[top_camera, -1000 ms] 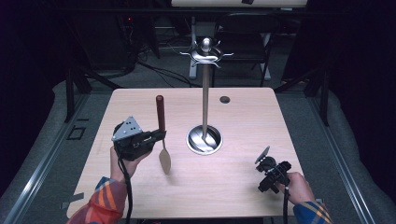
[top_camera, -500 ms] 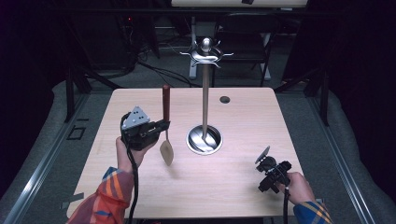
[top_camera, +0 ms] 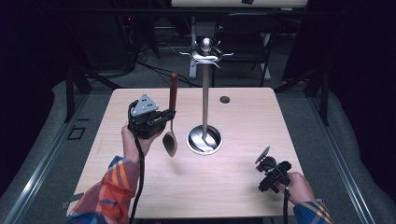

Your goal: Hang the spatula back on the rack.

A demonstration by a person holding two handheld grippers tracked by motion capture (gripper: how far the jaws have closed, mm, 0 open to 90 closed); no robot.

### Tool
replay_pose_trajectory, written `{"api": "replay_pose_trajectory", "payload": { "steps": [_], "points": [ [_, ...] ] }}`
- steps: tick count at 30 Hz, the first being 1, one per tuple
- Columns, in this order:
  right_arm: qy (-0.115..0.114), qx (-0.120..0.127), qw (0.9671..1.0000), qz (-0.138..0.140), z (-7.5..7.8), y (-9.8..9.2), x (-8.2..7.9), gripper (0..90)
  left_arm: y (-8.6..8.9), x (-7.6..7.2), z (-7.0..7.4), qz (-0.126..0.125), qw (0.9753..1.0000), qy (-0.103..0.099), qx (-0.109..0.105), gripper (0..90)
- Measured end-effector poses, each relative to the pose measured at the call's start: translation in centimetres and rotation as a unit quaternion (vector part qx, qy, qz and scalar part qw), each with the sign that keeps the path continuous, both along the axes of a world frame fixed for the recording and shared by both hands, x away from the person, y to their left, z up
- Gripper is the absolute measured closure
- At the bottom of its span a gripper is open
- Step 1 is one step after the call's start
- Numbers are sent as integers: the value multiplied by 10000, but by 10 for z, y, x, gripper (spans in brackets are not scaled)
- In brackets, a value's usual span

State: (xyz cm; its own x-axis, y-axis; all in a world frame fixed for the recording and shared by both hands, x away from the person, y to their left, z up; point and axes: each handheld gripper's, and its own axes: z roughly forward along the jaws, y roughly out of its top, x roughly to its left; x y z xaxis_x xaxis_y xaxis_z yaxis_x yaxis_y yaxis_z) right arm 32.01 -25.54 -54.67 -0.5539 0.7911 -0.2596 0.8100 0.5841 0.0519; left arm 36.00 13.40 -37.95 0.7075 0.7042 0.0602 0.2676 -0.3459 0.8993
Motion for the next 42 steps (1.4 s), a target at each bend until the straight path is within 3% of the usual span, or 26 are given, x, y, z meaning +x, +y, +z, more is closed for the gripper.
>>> {"api": "replay_pose_trajectory", "payload": {
  "steps": [17,42],
  "points": [
    [-9,14,10000,-1,0,0,0,151,-18,12,14,-5,10000,-4,46,845],
    [1,-10,10000,18,0,0,0,151,-28,19,23,-54,9999,-32,107,845]
  ]
}}
